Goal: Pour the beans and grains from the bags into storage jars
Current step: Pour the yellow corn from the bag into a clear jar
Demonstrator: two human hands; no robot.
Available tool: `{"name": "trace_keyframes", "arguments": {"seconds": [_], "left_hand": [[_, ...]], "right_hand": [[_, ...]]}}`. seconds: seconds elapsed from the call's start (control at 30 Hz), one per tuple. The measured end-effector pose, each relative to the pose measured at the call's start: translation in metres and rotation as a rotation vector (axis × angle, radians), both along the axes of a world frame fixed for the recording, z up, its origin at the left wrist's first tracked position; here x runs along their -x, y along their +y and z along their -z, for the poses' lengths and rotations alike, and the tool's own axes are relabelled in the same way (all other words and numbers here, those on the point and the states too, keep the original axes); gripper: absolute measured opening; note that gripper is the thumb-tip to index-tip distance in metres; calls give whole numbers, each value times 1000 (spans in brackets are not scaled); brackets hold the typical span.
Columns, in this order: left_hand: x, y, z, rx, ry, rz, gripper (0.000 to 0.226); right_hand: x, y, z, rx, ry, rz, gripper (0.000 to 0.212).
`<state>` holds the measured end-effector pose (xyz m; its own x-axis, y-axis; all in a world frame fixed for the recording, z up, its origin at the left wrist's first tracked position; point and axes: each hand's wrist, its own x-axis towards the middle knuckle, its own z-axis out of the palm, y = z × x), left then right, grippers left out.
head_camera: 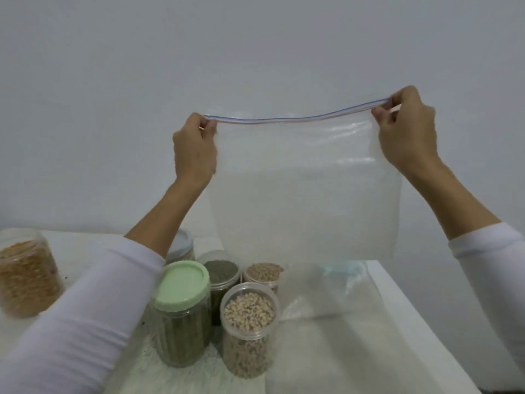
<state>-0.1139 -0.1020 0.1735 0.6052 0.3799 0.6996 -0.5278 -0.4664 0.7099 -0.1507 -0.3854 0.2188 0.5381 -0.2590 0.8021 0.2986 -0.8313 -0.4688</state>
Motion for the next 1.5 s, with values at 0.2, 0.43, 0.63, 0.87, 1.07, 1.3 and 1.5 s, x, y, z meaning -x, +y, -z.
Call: {"name": "trace_keyframes", "arguments": {"seconds": [0.2,0.43,0.63,0.87,1.07,1.3,1.5], "left_hand": [[-13,-42,29,50,398,230,34],[-41,-59,71,234,480,163,42],[-56,-54,107,242,476,-97,30],[-16,-79,114,-521,155,210,57],[16,-127,158,-1403,241,243,106],[-1,-115,162,-913,40,128,20],[-10,-117,150,-566,188,152,16]], "right_hand": [[-5,-56,38,-147,276,-18,17],[-14,-76,94,-738,755,-701,51],[-44,-71,166,-502,933,-425,23],[-89,-65,174,-736,910,-287,11],[-99,-51,169,-885,948,-345,24],[-109,-56,190,-686,722,-217,39],[-98,-78,217,-424,927,-275,43]]}}
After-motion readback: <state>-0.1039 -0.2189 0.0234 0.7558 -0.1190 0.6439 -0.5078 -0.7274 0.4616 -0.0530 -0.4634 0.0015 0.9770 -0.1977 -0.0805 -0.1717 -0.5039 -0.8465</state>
